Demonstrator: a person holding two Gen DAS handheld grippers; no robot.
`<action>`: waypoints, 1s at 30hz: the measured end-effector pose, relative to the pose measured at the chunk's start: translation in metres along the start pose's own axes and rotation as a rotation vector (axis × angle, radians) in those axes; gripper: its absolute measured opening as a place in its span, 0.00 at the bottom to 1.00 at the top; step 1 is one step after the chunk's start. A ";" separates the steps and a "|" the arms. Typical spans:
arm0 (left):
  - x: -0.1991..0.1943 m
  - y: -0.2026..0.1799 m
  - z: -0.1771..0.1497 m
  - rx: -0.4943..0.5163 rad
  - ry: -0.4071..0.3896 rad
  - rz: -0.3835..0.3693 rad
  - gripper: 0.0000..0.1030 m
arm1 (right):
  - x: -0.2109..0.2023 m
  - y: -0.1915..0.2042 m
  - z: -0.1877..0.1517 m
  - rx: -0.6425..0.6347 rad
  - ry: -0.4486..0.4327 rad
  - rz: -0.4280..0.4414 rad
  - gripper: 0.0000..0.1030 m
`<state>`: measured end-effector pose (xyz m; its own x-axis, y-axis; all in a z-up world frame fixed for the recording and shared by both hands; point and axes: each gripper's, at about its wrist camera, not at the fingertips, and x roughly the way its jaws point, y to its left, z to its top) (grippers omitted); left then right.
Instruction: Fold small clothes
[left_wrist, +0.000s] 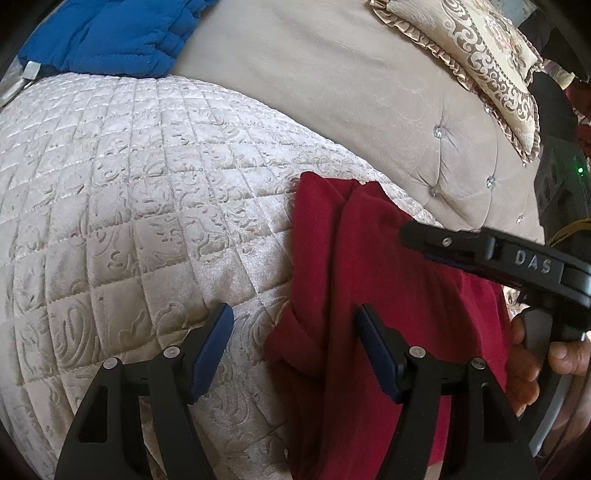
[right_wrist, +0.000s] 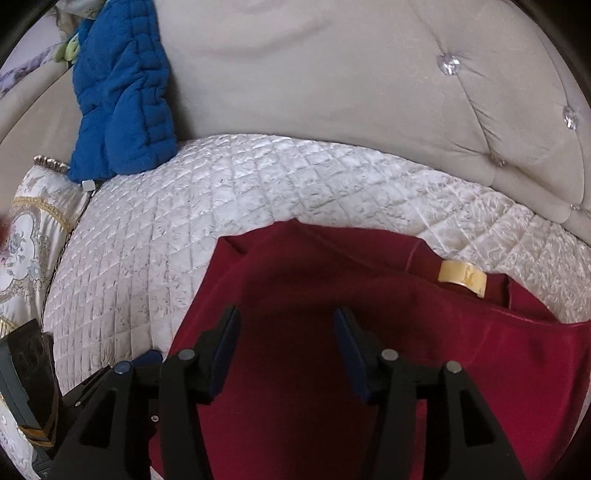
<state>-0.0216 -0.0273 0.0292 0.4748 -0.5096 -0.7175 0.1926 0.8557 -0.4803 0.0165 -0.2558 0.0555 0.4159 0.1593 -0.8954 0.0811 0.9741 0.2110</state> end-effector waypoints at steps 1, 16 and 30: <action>0.000 0.001 0.000 -0.008 -0.002 -0.009 0.50 | 0.003 0.001 0.000 0.003 0.009 0.002 0.56; -0.003 0.007 0.002 -0.094 -0.030 -0.245 0.42 | 0.031 0.019 0.030 0.015 0.137 0.105 0.77; -0.015 -0.016 0.006 0.011 -0.091 -0.335 0.34 | 0.070 0.037 0.053 -0.035 0.313 0.056 0.86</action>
<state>-0.0262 -0.0327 0.0508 0.4585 -0.7528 -0.4724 0.3600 0.6433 -0.6757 0.0970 -0.2175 0.0218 0.1194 0.2492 -0.9611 0.0327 0.9665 0.2547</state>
